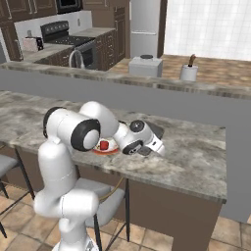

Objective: Retrieve the tupperware and aluminum foil from the cabinet and place them on the dining counter near the plate with garlic and bell pepper to prepare for storing leftovers.

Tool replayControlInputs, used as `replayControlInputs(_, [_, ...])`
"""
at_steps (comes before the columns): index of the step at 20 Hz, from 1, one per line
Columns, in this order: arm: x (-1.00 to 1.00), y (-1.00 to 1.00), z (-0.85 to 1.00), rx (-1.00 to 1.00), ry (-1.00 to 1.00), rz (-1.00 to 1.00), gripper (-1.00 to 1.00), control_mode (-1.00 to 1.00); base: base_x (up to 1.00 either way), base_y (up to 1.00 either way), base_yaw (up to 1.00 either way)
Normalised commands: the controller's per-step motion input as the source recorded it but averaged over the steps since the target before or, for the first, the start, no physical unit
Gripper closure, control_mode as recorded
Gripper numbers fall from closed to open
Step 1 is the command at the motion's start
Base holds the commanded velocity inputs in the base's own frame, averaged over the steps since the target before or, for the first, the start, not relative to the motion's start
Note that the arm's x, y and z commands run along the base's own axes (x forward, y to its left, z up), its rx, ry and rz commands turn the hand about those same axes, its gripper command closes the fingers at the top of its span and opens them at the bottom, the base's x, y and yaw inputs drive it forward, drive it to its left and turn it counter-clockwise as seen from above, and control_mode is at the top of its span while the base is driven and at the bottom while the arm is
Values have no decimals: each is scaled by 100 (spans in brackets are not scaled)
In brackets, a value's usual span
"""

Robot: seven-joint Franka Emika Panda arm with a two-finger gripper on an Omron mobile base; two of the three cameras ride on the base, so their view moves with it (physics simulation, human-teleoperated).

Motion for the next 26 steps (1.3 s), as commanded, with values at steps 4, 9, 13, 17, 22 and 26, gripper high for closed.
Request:
replayControlInputs(4, [36,-13,-13,1,0,-2,-100,-100,0,0,0])
replayControlInputs(9, [-23,5,5,0,-4,5,-100,-100,0,0,0])
replayControlInputs(13, [-34,9,69,0,-16,2,-100,-100,0,0,0])
replayControlInputs(17, [-21,5,100,0,-18,1,-100,-100,0,0,0])
replayControlInputs(22, [-79,16,93,-7,-11,7,-100,-100,0,0,0])
replayControlInputs(26, [-100,35,77,-17,-1,15,-100,-100,0,0,0])
